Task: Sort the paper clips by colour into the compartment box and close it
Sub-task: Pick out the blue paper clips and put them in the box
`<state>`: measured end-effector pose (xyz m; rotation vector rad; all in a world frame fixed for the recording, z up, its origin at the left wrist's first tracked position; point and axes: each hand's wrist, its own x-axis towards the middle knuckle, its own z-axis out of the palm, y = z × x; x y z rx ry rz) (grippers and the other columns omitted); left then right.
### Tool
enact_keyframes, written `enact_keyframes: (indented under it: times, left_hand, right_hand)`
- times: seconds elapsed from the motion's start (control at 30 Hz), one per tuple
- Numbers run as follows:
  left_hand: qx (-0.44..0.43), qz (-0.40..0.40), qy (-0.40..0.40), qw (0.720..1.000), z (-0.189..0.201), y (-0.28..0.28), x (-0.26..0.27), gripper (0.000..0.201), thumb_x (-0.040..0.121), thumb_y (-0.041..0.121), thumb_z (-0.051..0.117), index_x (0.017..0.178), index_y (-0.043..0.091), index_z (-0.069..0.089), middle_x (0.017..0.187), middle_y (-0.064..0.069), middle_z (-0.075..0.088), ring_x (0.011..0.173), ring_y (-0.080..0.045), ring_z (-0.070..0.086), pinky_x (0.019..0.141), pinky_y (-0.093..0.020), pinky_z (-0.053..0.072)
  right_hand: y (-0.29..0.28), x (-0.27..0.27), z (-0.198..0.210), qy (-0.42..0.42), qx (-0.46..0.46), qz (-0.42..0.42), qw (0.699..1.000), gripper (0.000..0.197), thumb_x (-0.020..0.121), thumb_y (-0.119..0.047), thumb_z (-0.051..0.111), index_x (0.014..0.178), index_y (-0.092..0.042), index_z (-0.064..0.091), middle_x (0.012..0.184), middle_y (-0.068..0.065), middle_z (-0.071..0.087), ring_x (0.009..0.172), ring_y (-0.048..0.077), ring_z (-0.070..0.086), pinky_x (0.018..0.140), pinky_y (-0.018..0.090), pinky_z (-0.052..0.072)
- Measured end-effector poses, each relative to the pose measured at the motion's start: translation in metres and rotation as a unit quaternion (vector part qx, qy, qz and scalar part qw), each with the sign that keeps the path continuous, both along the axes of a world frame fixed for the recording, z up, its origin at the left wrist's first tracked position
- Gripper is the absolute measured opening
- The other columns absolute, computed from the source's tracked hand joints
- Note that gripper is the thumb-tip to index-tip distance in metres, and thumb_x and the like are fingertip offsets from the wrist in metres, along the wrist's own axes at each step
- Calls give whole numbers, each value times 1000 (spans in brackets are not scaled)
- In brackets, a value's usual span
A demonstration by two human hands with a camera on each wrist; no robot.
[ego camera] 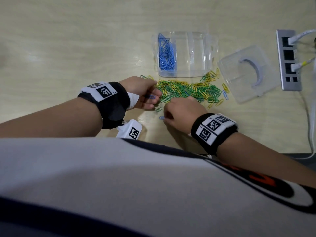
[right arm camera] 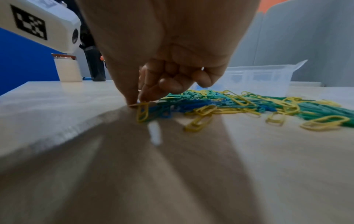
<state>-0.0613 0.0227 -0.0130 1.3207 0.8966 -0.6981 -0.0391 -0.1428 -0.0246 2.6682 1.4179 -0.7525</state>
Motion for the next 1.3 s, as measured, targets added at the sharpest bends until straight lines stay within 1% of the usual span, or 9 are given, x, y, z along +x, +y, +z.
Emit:
enact_keyframes:
  times: [0.23,0.33,0.43,0.53,0.63,0.77,0.87,1.03,1.3]
  left_hand:
    - [13,-11,-4,1000,-1,-5,1,43,100,35,38,74,8,60,59,-5,58,48,-12,57,52,-22,51]
    - [-2,-25,-13,1000,-1,-10,0,46,101,37,36,76,6,60,67,-9,60,61,-18,60,68,-30,52]
    - [-37,-35,-20,998,0,-19,0,44,101,40,35,84,7,59,78,-10,61,74,-23,61,85,-37,51]
    - [-52,-45,-17,998,0,-24,3,43,101,38,34,81,9,58,71,-6,60,66,-18,59,76,-32,53]
    - [-40,-56,-9,998,-2,-24,7,44,101,36,36,74,9,57,58,-3,58,51,-12,55,60,-26,54]
    - [-33,-47,-14,998,-5,-21,9,42,101,33,38,73,8,57,52,-3,57,48,-13,54,64,-28,54]
    - [-32,-41,-19,999,-5,-20,10,42,101,33,38,74,7,58,55,-5,56,47,-13,54,73,-32,53]
    - [-33,-30,-25,999,-4,-19,8,41,101,32,38,75,6,58,62,-7,55,48,-14,55,72,-32,53]
    - [-23,-23,-20,999,-5,-14,0,44,102,33,35,75,7,58,59,-6,58,52,-14,58,66,-27,52]
  right_hand:
    - [2,4,-1,-27,11,-35,999,18,91,-36,48,99,-24,58,102,-2,56,94,21,58,90,38,36]
    - [-4,12,8,11,118,-127,985,6,85,-32,55,83,-26,54,85,-8,46,79,18,50,82,34,38]
    - [-6,17,14,77,226,-170,956,3,81,-24,61,84,-25,61,80,-9,49,76,12,49,72,28,41]
    - [-12,20,13,92,244,-220,940,9,82,-20,61,89,-23,65,83,-5,61,71,10,50,71,27,44]
    - [-27,24,10,64,166,-250,952,4,83,-24,59,85,-23,62,77,-5,62,74,15,57,71,30,49]
    - [-34,13,5,34,-46,-138,989,17,86,-40,56,92,-26,64,90,-1,66,88,22,61,75,30,49]
    - [-29,6,1,3,-33,-127,991,23,89,-45,54,98,-25,61,99,-1,64,95,24,60,79,32,44]
    - [-22,11,1,-19,0,-154,988,16,93,-33,50,102,-25,60,104,0,63,96,24,60,86,35,42]
    - [-21,8,-2,-36,-9,-184,982,22,91,-36,52,101,-19,62,98,4,64,92,27,61,77,34,45]
